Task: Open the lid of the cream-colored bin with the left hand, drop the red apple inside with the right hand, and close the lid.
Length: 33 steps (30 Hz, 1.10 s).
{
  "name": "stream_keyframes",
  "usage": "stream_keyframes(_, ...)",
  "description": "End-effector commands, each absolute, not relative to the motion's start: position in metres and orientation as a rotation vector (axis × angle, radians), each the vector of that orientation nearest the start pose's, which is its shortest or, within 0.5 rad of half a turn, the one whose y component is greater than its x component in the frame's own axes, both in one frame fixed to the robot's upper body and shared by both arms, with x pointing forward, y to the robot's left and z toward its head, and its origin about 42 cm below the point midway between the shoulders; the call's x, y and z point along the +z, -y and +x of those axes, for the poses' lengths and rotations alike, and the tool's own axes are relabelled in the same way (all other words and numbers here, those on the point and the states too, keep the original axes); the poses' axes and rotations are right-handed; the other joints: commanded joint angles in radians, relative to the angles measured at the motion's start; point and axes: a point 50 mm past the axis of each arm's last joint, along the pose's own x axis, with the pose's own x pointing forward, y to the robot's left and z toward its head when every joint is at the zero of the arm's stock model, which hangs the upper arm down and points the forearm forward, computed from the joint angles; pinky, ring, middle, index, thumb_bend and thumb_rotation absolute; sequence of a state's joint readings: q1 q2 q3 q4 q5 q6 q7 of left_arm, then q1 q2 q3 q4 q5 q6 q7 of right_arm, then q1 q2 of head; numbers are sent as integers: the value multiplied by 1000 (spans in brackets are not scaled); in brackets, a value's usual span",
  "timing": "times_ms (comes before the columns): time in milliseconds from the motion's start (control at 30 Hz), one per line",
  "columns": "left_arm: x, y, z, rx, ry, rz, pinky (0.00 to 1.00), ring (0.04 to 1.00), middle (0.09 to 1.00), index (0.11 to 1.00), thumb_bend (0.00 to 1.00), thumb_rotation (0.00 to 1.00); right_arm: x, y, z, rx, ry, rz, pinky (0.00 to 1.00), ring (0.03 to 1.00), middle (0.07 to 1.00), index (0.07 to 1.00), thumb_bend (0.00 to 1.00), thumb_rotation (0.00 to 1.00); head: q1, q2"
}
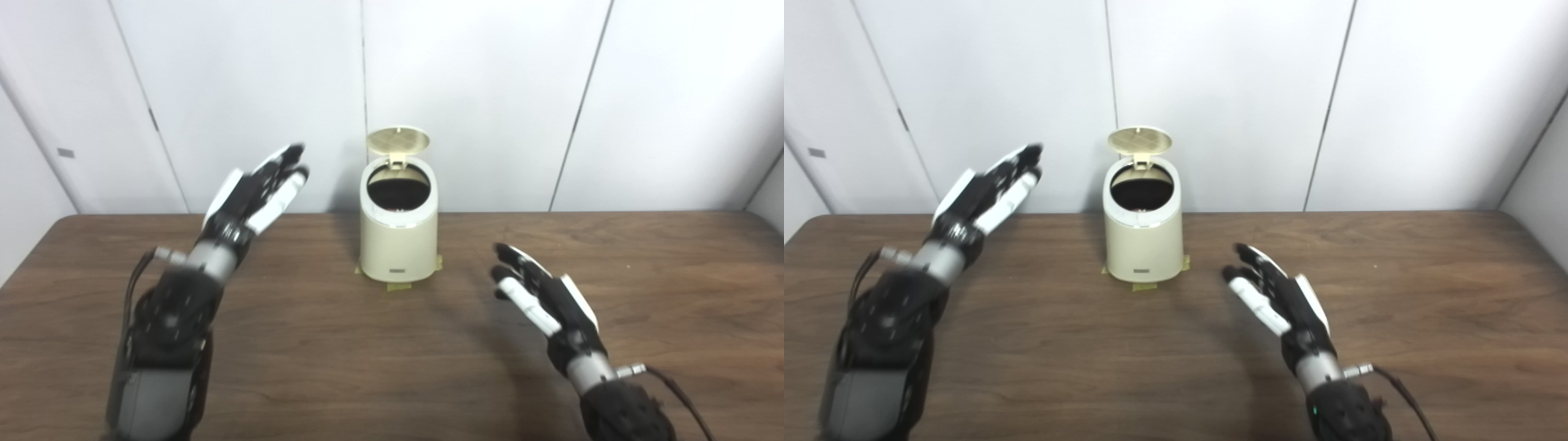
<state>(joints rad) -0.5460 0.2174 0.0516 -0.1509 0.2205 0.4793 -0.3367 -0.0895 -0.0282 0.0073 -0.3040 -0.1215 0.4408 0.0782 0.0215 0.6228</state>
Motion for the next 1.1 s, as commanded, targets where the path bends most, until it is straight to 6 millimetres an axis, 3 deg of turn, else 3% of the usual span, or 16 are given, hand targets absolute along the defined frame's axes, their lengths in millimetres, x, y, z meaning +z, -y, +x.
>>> stream_keyframes(0,338,-228,426,-218,256,463,941,973,972,956,352,770,190,207,305,50,72,-110,893,940,950,941,571,999,0,-1)
stream_keyframes(133,355,-220,441,-235,259,494,924,965,964,942,388,800,181,206,299,43,68,-101,896,935,944,937,614,1000,1,-2)
stream_keyframes(267,366,-208,457,-270,246,523,902,945,953,931,415,801,176,201,292,55,51,-78,856,913,930,934,583,1000,3,0)
stream_keyframes(467,372,-185,466,-326,242,555,878,926,927,909,366,844,169,194,290,72,42,-45,883,926,937,936,586,1000,0,-2)
stream_keyframes(633,376,-167,475,-379,229,615,866,904,908,907,409,916,170,195,291,69,34,-12,889,936,942,937,581,1000,4,-1)
stream_keyframes(700,376,-161,479,-397,225,646,848,889,890,895,410,884,169,195,290,69,28,-15,885,936,942,938,578,1000,1,-1)
stream_keyframes(800,376,-156,480,-439,216,698,827,867,862,882,405,882,169,195,290,70,25,-23,873,935,942,940,579,1000,-1,-2)
stream_keyframes(867,375,-151,478,-481,208,756,846,877,852,887,427,966,170,194,291,71,27,-20,861,930,939,938,574,1000,0,-2)
stream_keyframes(1067,368,-143,474,-480,213,827,910,894,852,862,440,985,168,193,292,74,25,-17,837,916,932,932,559,1000,-2,-3)
